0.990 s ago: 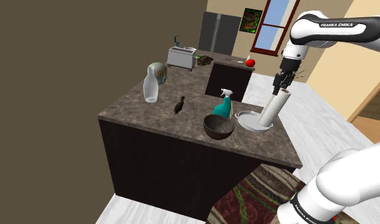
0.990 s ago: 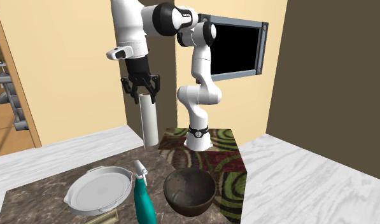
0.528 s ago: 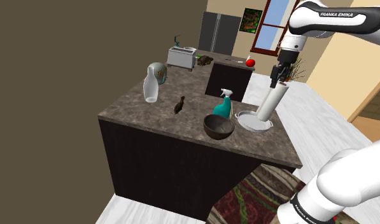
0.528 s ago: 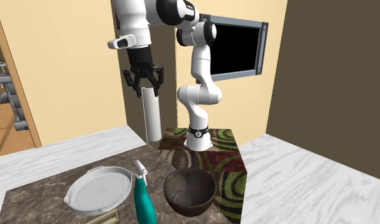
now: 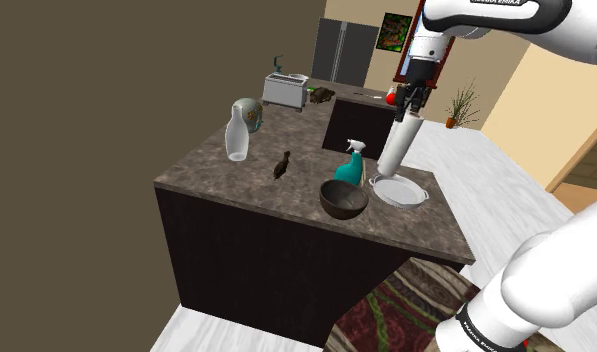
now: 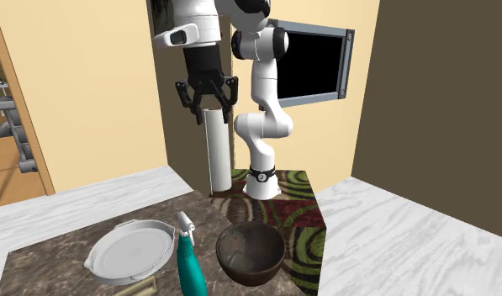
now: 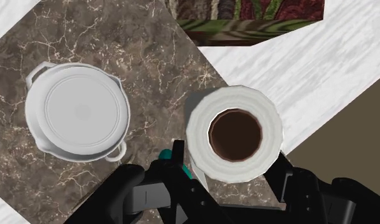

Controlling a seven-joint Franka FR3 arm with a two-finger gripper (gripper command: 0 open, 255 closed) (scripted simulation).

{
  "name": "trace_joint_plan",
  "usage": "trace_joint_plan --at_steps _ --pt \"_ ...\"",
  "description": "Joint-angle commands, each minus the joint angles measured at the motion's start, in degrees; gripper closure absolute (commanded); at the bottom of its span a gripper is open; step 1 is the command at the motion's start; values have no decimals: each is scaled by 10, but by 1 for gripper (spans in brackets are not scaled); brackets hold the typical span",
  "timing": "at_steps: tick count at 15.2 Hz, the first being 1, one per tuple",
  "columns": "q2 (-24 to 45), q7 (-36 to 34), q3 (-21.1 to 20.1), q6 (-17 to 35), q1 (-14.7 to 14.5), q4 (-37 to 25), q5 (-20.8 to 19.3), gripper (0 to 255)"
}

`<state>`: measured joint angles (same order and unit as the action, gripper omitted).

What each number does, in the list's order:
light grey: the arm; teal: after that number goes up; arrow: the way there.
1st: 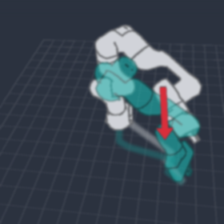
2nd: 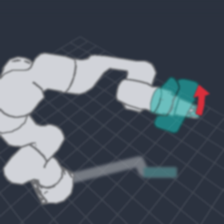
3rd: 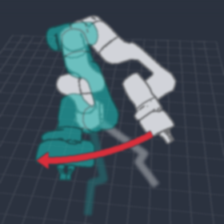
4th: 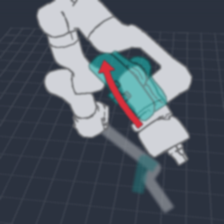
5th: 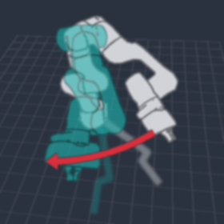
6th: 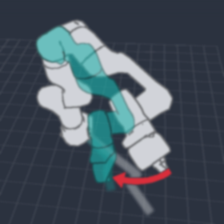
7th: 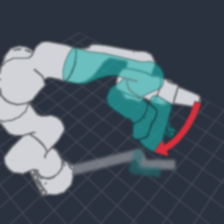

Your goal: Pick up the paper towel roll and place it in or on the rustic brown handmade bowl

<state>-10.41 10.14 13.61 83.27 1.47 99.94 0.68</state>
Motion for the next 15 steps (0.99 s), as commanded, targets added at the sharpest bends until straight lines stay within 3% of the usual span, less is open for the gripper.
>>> trace_joint_plan --at_steps 1,7,9,15 --pt "27 -17 -9 -17 -8 -43 9 255" --pt "129 -69 -33 -70 -32 -200 37 255" --pt "183 -90 -41 -102 -40 -286 49 255" --pt "158 -89 -42 -44 -43 -204 43 255"
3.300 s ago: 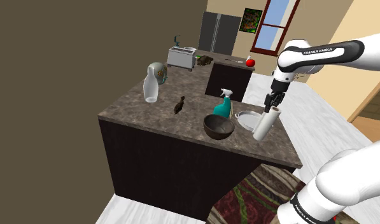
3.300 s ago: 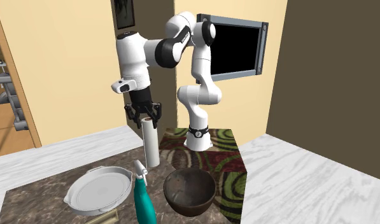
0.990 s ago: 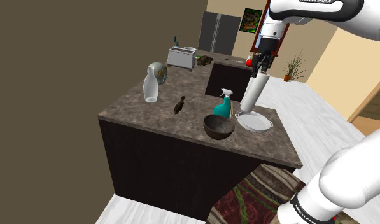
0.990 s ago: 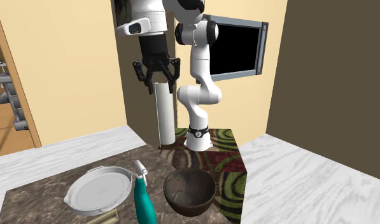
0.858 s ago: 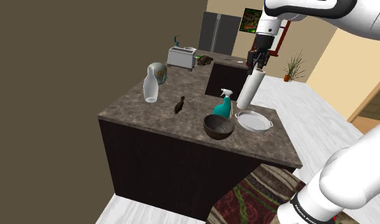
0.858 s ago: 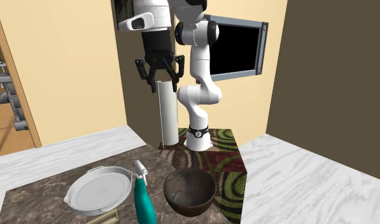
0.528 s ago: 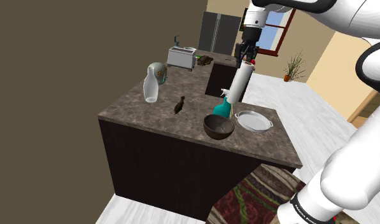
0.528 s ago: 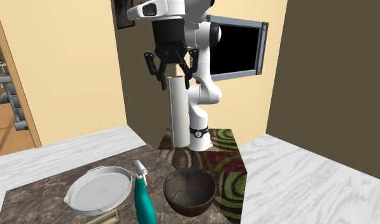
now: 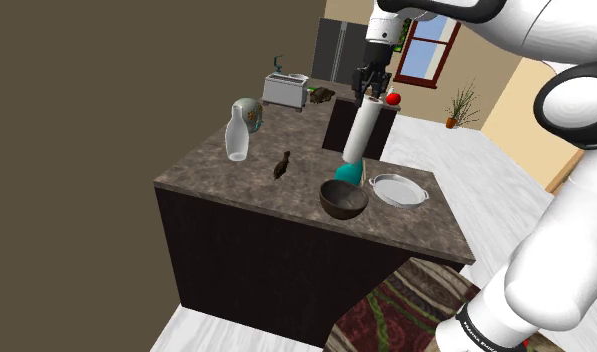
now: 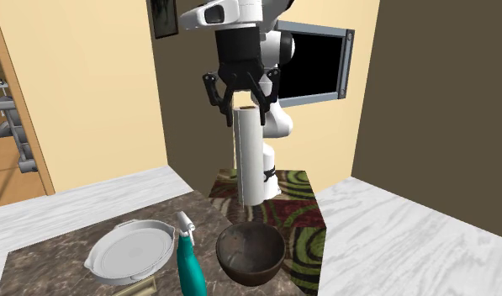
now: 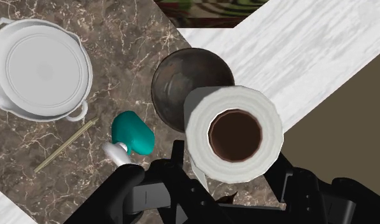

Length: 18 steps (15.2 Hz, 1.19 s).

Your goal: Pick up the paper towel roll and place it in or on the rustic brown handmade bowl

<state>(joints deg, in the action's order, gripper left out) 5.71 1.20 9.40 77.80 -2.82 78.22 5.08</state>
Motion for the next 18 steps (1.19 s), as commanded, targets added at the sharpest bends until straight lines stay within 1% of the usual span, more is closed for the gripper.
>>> trace_joint_plan --at_steps 1,9,18 --pt "-7 0 0 19 -1 26 -1 255" --pt "-27 3 -2 88 -3 114 -5 255" --pt "-36 6 -3 160 -5 195 -6 255"
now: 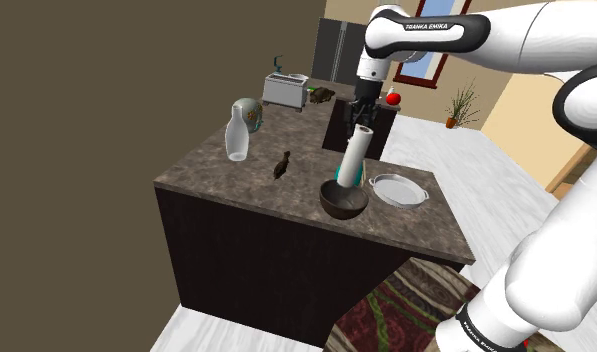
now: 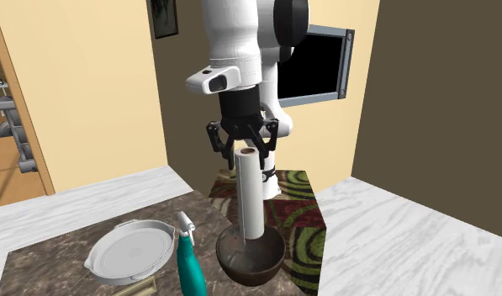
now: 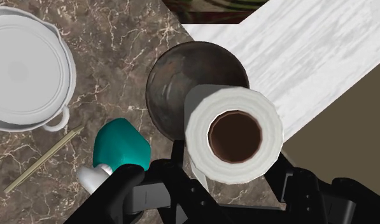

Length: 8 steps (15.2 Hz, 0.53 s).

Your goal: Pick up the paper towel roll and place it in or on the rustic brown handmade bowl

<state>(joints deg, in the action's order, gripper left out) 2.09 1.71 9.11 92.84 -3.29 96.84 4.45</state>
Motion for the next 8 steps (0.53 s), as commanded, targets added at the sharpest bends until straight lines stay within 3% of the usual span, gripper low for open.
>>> trace_joint_plan --at_steps 1,8 --pt "0 1 0 17 0 17 0 255" --pt "0 4 0 56 0 56 1 255"
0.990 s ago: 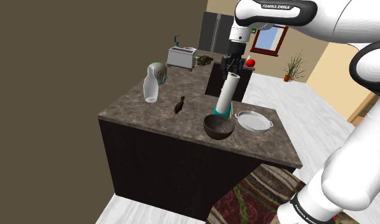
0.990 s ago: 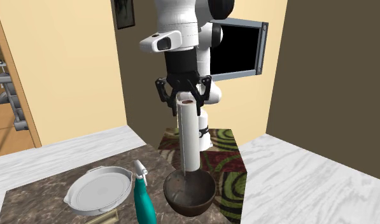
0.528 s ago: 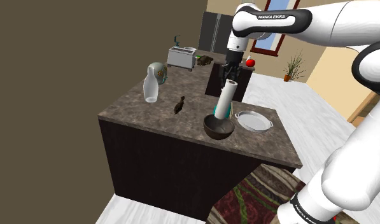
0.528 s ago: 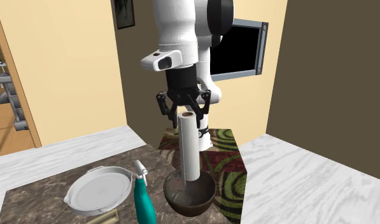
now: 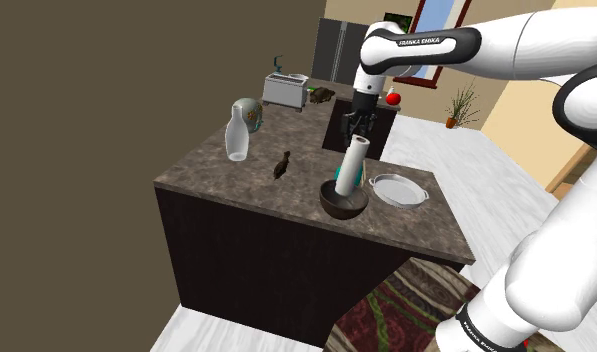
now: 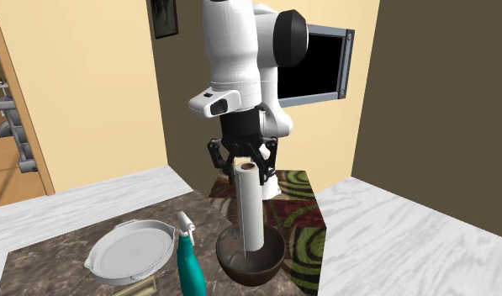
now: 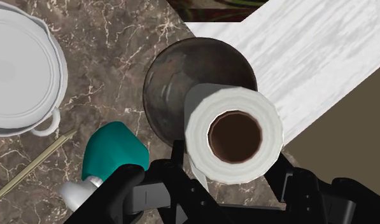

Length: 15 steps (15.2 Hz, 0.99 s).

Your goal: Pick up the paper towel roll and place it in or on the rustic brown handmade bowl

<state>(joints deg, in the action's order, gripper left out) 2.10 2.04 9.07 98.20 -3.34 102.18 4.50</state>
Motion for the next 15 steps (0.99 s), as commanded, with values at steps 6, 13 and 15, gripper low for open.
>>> trace_joint_plan --at_steps 6,13,15 --pt "0 1 0 3 0 3 0 255" --pt "2 0 1 -17 1 -19 0 0" --pt "8 1 2 -57 3 -65 1 0"
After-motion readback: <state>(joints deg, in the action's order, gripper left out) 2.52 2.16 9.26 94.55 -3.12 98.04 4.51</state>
